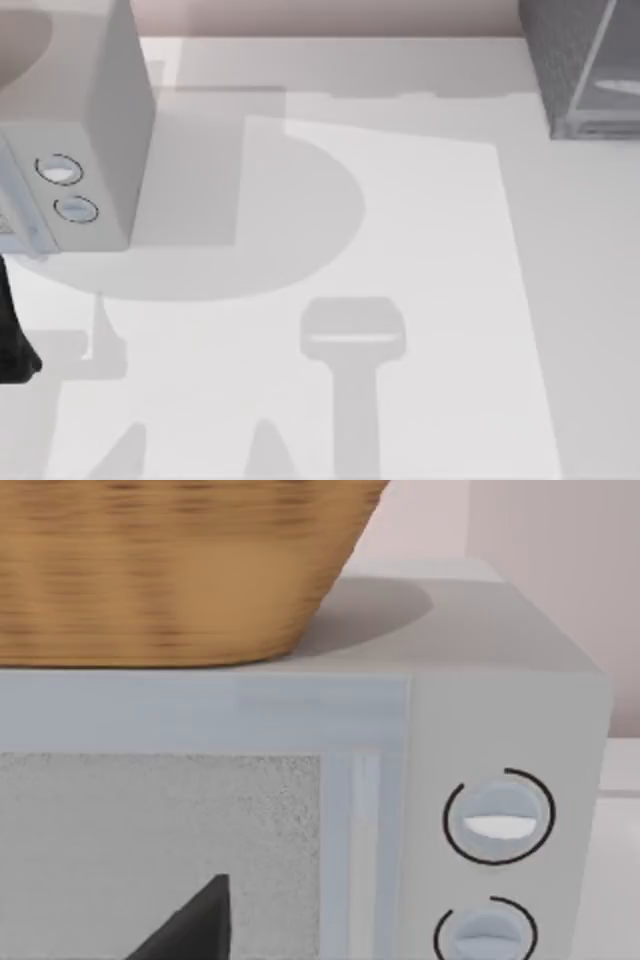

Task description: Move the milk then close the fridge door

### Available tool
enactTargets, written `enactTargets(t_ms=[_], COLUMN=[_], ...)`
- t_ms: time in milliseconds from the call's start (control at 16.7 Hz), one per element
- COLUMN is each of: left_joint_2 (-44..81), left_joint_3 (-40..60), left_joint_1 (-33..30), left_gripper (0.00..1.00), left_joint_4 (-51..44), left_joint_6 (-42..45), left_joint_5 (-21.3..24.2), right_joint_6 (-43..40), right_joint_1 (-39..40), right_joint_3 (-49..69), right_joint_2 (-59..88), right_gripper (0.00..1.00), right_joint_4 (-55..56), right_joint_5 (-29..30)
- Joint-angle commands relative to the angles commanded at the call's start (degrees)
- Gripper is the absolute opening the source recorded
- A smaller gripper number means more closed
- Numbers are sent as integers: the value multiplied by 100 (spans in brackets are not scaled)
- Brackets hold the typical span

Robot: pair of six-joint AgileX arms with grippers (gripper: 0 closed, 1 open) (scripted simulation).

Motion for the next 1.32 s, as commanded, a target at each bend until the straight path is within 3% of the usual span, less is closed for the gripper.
enactTargets(t_ms=[360, 600, 900, 1320], left_joint_2=[0, 0, 0, 0], left_joint_3=[0, 0, 0, 0], left_joint_1=[0, 0, 0, 0], left_gripper=[100, 100, 100, 100], left_joint_4=[0, 0, 0, 0], left_joint_6=[0, 0, 0, 0], left_joint_5=[0, 0, 0, 0], right_joint_6=[-6, 607, 2442, 5828], right_joint_1=[5, 486, 1831, 3864], right_joint_3=[-14, 0, 30, -19], right_joint_2=[9, 93, 172, 172], right_gripper=[100, 100, 100, 100], right_joint_4=[5, 516, 2063, 4807], right_joint_5=[-2, 48, 277, 745])
